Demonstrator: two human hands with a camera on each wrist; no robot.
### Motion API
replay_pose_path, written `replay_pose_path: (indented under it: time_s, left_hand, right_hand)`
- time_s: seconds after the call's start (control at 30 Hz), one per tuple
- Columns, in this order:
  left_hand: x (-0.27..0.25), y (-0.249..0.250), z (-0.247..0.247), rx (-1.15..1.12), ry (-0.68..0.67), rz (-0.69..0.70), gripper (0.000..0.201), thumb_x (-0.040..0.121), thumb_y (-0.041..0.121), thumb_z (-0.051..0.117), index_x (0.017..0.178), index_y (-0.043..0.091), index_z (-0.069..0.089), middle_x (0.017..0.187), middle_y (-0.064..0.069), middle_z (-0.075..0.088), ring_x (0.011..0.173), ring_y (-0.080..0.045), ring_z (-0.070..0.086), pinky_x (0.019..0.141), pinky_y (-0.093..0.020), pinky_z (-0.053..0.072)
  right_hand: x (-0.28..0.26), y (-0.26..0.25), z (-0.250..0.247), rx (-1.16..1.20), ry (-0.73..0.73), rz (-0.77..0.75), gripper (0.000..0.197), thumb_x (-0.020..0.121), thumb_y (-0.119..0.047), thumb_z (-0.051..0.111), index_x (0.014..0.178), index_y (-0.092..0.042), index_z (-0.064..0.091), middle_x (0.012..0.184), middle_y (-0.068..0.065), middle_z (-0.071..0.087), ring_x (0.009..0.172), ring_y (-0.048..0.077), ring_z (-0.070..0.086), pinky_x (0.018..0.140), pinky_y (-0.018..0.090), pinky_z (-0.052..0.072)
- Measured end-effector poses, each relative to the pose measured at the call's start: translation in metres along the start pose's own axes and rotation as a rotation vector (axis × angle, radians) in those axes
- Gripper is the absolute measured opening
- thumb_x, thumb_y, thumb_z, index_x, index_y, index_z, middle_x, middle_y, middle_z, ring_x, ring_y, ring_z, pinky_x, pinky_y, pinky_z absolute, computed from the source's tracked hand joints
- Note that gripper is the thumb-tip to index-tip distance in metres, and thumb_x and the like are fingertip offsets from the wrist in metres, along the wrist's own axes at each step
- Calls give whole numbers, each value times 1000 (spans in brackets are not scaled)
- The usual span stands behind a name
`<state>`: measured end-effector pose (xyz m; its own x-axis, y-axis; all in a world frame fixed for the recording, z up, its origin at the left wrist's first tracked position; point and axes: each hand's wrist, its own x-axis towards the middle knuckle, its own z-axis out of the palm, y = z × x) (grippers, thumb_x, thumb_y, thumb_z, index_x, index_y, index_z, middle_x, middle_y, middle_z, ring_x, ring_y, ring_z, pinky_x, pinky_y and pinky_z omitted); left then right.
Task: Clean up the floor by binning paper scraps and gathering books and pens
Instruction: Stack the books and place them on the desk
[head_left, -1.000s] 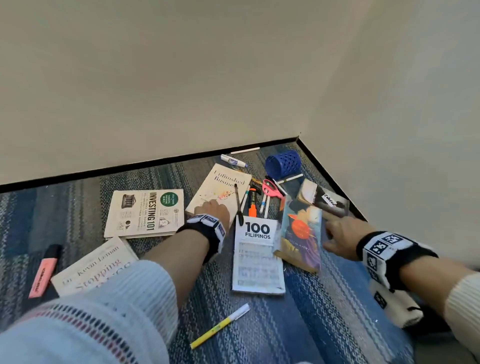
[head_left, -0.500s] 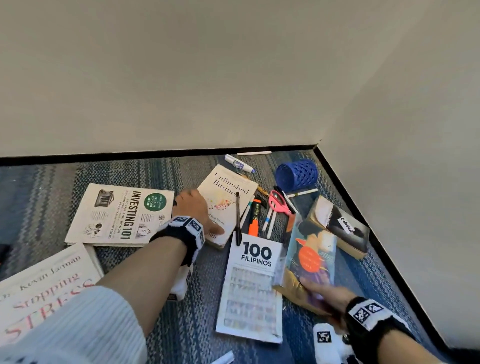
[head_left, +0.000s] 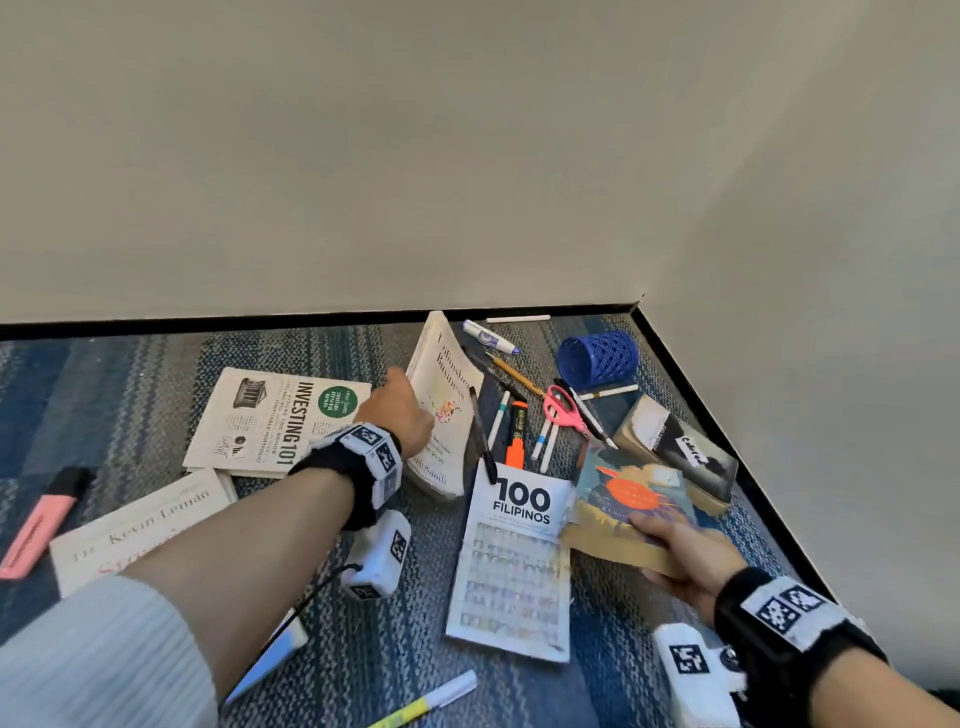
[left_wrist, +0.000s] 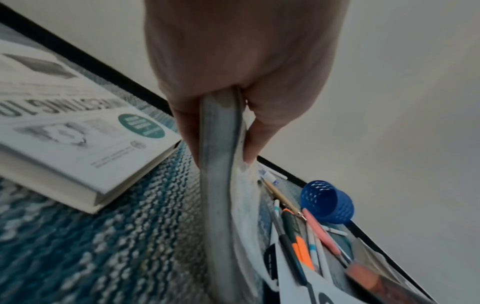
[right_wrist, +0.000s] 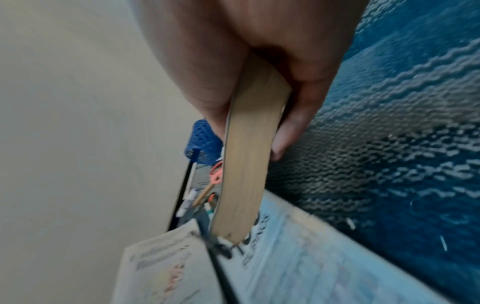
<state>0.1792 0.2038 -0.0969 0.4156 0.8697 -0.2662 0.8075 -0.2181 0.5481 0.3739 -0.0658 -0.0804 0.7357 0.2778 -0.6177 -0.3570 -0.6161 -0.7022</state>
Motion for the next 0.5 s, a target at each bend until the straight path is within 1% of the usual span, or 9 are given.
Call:
replay_pose_path:
  time_s: [0.07,0.13,0.2,0.27,0.33,0.37,0.4,0.47,0.5]
  left_hand:
    - [-15,5,-12,84,93,89,36,87,20,59,114,8,37,109,-16,65,94,-37,64,80,-42,53]
    - [-33,3,-24,120,173,163,35,89,19,59,113,9,36,105,-14,66,88,-35,65,77,-42,54]
    - [-54,-3,-32,-19,168,167,34,92,20,60,111,9,34,105,-13,65,86,-33,64,74,-40,54]
    - [-75,-11,-34,-239,123,147,31,96,22,57,111,9,33,107,-14,64,85,-31,65,75,-42,57]
    - [-99,-16,-35,-396,40,112,26,100,25,48,113,9,32,110,-14,62,88,-29,65,79,-46,58]
    - [-110,-18,-35,-468,-22,85,25,102,27,43,113,8,32,112,-15,61,91,-29,64,82,-47,57]
    - [-120,-18,-36,-553,-73,49,26,103,30,40,114,8,33,113,-15,59,94,-30,64,84,-48,56]
    - [-138,-22,-38,-755,-98,-30,35,104,38,35,115,4,38,112,-14,59,95,-26,62,85,-44,55]
    - [-147,-24,-40,-870,-74,-51,43,102,44,35,117,5,42,111,-10,60,93,-21,62,85,-41,53]
  right_hand:
    - [-15,-11,-3,30,-4,-85,12,81,-22,74,87,-14,67,79,3,68,63,14,59,38,20,48]
    - [-32,-23,-5,59,31,-179,11,84,-25,71,82,-17,64,76,2,63,62,12,56,42,23,47]
    - [-49,-31,-2,89,30,-267,12,87,-28,68,88,-17,65,76,0,63,60,12,56,41,21,45]
    - [-63,-39,7,159,-36,-349,22,91,-38,61,98,-17,65,82,-1,65,62,13,56,41,20,44]
    - [-77,-44,20,208,-124,-419,34,92,-49,53,98,-18,66,84,-2,68,63,10,58,49,22,45]
    - [-81,-44,28,238,-181,-457,37,92,-51,52,100,-18,66,87,-3,70,65,8,60,52,23,47]
    - [-88,-44,37,263,-243,-496,38,92,-50,52,107,-17,66,95,-3,72,72,5,64,58,23,51]
    - [-92,-36,59,281,-384,-492,39,91,-41,58,123,-18,62,117,-2,69,99,7,67,82,27,54]
    - [-91,-30,70,278,-465,-433,38,91,-32,60,125,-16,61,122,-1,68,103,9,66,87,28,54]
